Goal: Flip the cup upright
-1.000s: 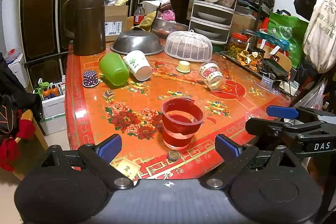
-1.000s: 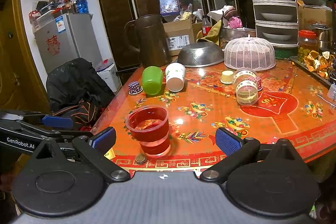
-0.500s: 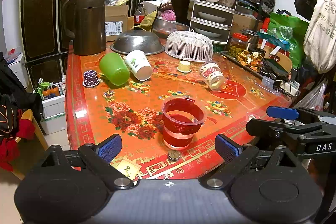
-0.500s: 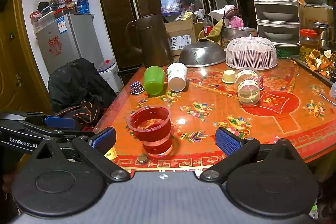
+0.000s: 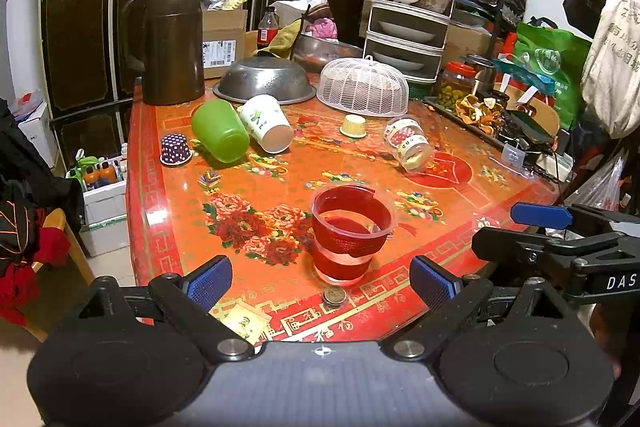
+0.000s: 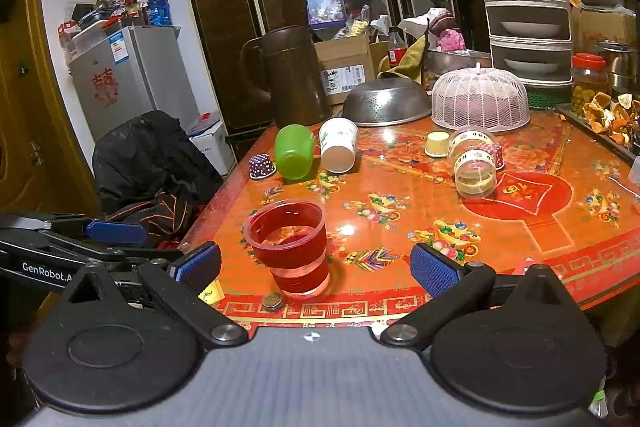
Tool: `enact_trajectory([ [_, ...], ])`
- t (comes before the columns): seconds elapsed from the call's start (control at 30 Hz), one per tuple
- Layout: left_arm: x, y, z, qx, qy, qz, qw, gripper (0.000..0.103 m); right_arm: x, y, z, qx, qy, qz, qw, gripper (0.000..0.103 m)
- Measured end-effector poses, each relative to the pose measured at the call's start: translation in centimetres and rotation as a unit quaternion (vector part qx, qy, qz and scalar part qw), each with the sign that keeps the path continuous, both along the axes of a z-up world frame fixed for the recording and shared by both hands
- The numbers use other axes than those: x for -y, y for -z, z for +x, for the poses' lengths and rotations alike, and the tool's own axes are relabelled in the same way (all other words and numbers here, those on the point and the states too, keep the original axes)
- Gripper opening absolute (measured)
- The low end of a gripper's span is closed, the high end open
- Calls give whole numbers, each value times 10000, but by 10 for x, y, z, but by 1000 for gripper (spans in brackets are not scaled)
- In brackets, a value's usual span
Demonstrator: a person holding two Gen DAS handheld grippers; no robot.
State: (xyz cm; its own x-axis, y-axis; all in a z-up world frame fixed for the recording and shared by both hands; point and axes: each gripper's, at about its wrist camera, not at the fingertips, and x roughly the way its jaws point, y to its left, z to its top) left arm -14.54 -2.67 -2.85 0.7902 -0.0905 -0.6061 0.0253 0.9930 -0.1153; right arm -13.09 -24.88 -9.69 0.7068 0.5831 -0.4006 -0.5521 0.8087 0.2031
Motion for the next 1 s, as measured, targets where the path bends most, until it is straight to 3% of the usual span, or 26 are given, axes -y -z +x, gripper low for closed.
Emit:
enact_trajectory([
  [1.0, -1, 3, 2, -31, -22, -55, 10000, 97, -1, 3, -2, -24, -11, 9, 10000, 102],
])
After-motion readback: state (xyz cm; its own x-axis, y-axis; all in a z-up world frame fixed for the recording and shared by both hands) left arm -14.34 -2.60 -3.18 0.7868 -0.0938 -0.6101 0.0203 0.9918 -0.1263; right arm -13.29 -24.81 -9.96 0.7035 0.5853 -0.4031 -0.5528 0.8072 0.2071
